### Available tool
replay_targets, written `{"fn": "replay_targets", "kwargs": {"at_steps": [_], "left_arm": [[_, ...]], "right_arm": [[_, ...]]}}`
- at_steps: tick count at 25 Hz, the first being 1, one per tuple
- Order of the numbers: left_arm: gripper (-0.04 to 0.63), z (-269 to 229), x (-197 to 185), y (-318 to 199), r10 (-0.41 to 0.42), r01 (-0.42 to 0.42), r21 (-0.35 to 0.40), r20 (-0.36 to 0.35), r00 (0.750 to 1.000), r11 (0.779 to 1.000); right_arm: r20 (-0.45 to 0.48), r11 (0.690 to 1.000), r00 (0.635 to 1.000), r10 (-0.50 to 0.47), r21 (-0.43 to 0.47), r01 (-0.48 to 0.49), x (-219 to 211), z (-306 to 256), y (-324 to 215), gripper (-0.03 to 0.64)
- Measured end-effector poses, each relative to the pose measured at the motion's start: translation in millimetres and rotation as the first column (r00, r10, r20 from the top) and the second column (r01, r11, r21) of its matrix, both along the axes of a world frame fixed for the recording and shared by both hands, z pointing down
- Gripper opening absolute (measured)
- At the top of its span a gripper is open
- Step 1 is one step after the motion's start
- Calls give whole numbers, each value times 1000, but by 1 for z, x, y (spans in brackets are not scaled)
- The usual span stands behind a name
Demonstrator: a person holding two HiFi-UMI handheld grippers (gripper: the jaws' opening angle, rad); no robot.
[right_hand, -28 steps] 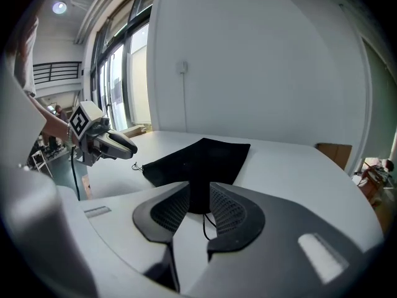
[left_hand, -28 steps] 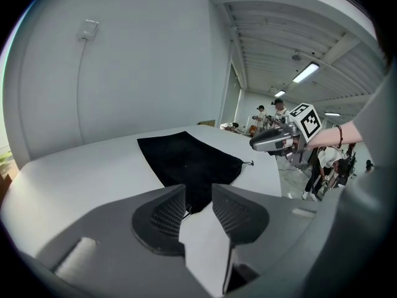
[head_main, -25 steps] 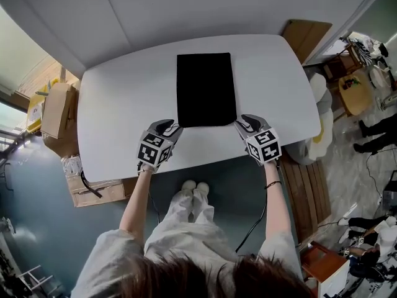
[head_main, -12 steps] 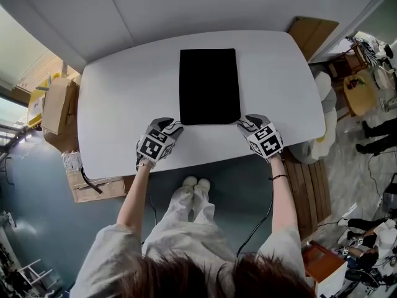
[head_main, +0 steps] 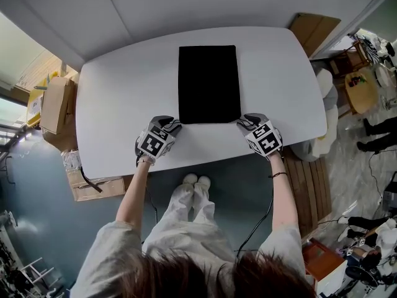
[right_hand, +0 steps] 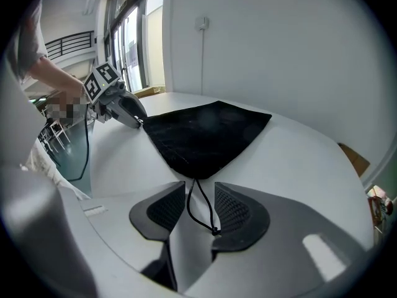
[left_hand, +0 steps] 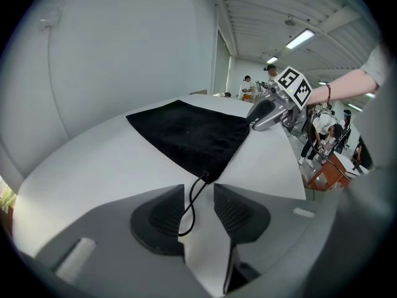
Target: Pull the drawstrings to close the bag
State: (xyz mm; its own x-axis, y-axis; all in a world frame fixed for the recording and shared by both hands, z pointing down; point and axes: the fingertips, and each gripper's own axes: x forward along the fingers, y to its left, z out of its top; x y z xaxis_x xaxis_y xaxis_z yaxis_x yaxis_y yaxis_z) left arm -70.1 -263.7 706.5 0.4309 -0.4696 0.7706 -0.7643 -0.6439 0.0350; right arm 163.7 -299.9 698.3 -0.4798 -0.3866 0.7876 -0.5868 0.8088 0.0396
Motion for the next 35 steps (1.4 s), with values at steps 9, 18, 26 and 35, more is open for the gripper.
{"fn": "replay_targets", "kwargs": {"at_steps": [9, 18, 26, 35], "left_arm": [[35, -6, -1, -4, -49, 48, -16, -53, 997, 999], [3, 1, 1, 0, -64, 55, -104, -87, 994, 993], [2, -5, 0, 0, -126, 106, -114, -190, 974, 988], [0, -35, -8, -11, -166, 159, -47, -236, 958, 986]], "right_arm": [[9, 1000, 1000, -9, -8, 9, -1, 0, 1, 15], [59, 998, 997, 45, -40, -43, 2, -2, 0, 12], [144, 994, 984, 107, -26, -104, 1, -15, -8, 11], [198, 986, 969, 147, 42, -159, 4, -43, -15, 11]]}}
